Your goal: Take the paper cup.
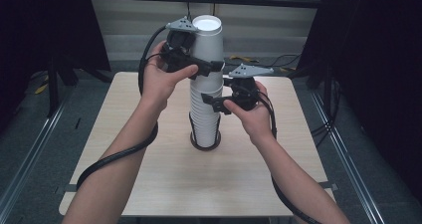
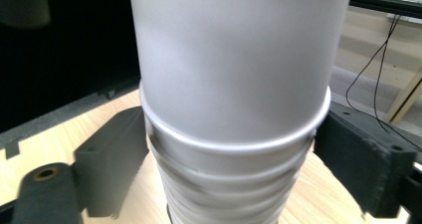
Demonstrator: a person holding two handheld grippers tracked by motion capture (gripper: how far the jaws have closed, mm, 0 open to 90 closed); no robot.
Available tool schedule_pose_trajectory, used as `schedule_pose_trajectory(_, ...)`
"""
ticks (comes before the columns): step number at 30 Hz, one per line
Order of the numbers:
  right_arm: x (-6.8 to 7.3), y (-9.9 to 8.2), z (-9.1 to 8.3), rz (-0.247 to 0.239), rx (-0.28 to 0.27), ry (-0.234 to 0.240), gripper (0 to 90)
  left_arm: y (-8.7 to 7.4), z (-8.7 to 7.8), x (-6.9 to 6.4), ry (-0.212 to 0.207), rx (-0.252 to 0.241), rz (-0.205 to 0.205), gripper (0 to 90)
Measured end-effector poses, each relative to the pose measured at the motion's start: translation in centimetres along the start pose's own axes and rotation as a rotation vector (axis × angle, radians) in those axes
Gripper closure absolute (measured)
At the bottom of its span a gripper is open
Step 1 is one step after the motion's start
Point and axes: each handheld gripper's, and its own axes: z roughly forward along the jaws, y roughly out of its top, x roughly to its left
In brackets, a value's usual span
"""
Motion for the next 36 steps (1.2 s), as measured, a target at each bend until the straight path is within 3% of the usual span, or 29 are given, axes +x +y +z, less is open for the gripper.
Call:
schedule_pose_trajectory(5, -0.1, -0.1, 0.0, 0.015, -0.006, 0.006, 14.3, 0.6, -0.5, 0.0, 0.005, -0.027, 0.003, 13.2)
schedule_pose_trajectory(12, -0.1, -0.2, 0.0, 0.025, -0.006, 0.01, 14.1, 1.3, -1.1, 0.0, -0.001, -0.028, 0.004, 13.3)
schedule_pose_trajectory(36, 0.1, -0.4, 0.1, -0.003, 0.0, -0.002, 13.4, 2.7, -2.4, -0.2, -0.019, -0.055, -0.003, 14.0)
